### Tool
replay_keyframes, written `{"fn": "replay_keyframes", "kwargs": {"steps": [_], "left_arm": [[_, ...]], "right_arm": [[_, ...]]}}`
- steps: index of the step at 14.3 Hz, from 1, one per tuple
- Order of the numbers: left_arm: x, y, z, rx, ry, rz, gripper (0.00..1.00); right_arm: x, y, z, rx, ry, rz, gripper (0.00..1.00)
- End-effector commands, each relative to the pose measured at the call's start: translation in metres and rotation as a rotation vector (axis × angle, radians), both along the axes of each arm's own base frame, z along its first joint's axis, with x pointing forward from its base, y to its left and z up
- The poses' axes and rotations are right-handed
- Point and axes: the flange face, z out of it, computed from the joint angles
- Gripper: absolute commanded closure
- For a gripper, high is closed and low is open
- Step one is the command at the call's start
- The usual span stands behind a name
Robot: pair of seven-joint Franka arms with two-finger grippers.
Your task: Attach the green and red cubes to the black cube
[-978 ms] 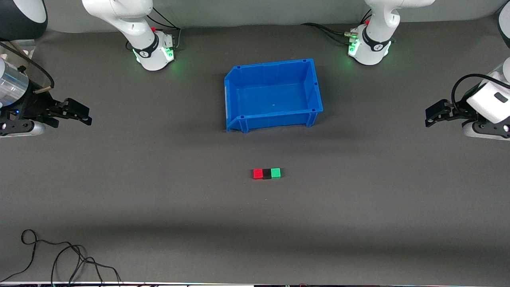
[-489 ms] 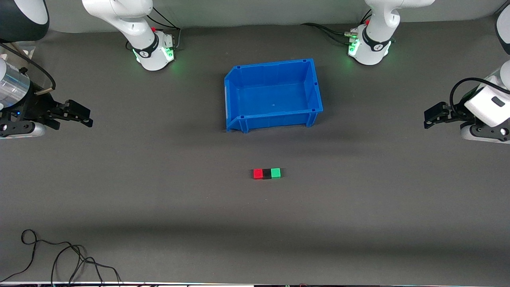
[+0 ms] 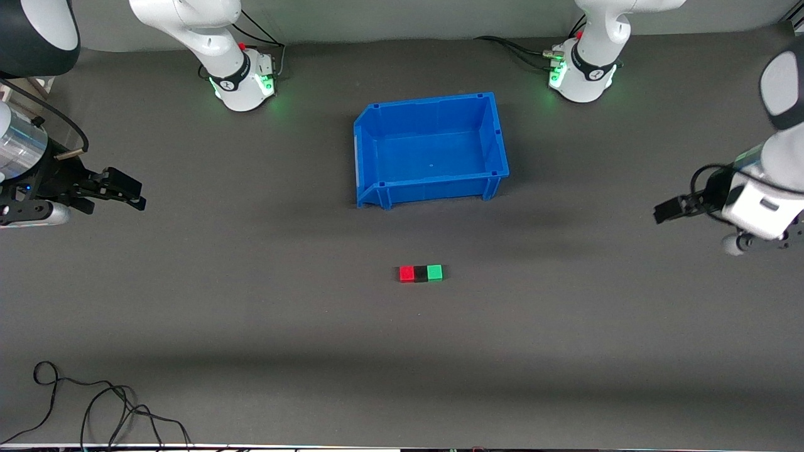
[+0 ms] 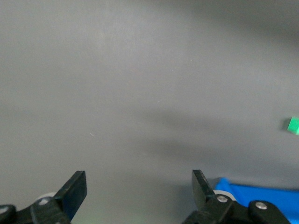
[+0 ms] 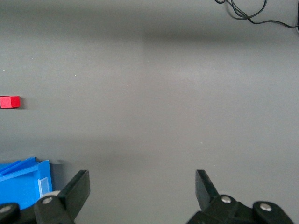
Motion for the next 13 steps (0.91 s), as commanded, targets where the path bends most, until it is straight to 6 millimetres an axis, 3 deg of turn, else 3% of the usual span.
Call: {"fn": "replay_keyframes", "kwargs": {"steps": [1, 7, 9, 13], "left_arm": [[0.013, -0.008, -0.018, -0.053, 0.045, 0.208, 0.00], [0.032, -0.024, -0.057, -0.113, 0.086, 0.495, 0.00], [0.038, -0.033, -0.075, -0.108, 0.094, 0.586, 0.00], [0.045, -0.049, -0.092, -0.105, 0.079, 0.665, 0.00]], "right_arm": [[-0.002, -0.001, 0.003, 0.020, -0.006, -0.002, 0.00], [-0.001, -0.002, -0.001, 0.023, 0.002, 0.004, 0.00], [-0.001, -0.023, 0.000, 0.023, 0.002, -0.031, 0.00], [0.000, -0.030, -0.004, 0.028, 0.008, -0.045, 0.00]]}}
